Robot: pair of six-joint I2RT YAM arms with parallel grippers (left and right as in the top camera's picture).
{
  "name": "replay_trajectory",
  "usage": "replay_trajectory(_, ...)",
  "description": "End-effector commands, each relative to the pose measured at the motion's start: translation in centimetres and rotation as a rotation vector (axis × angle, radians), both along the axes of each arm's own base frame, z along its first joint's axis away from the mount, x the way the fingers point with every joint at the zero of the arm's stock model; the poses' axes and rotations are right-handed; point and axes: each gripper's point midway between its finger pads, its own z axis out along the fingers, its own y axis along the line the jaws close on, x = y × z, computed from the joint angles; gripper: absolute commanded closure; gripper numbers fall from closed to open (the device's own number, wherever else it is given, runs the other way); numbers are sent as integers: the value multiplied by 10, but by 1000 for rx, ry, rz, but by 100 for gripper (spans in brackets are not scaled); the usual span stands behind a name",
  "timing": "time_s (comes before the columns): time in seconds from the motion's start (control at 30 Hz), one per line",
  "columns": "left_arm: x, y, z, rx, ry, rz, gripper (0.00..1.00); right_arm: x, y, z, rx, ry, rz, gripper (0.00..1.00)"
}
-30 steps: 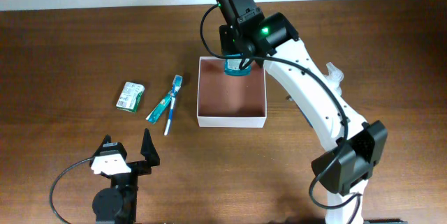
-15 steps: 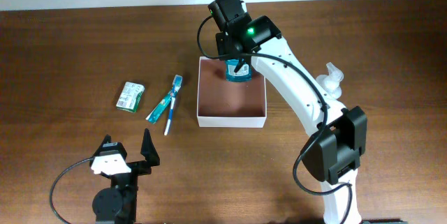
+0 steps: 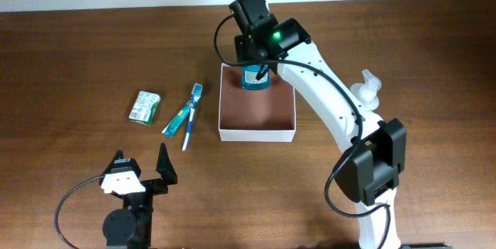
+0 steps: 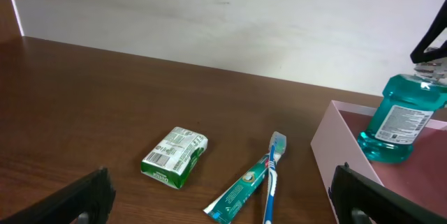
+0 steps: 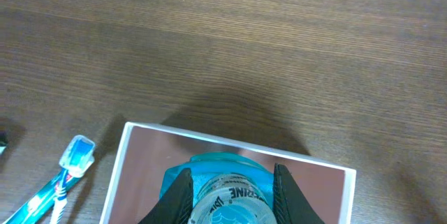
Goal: Pack container
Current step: 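Lower the mouthwash into the box's back-left corner and release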
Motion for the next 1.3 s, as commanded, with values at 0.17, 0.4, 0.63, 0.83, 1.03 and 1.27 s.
replay_trajectory(0.17,0,-1,-1,18,-2,-9,1,5,18,24,58,-71,15,88)
replay_trajectory(0.4,0,-1,-1,18,-2,-9,1,5,29,16,65,-69,33,88)
replay_trajectory(0.63,0,-1,-1,18,-2,-9,1,6,40,13,79,-76,52,88)
replay_trajectory(0.83,0,-1,-1,18,-2,-9,1,6,45,8,78,-73,59,88)
replay_trajectory(1.03,0,-1,-1,18,-2,-9,1,8,47,-5,67,-55,60,88)
replay_trajectory(1.27,0,-1,-1,18,-2,-9,1,9,47,-9,63,-50,59,88)
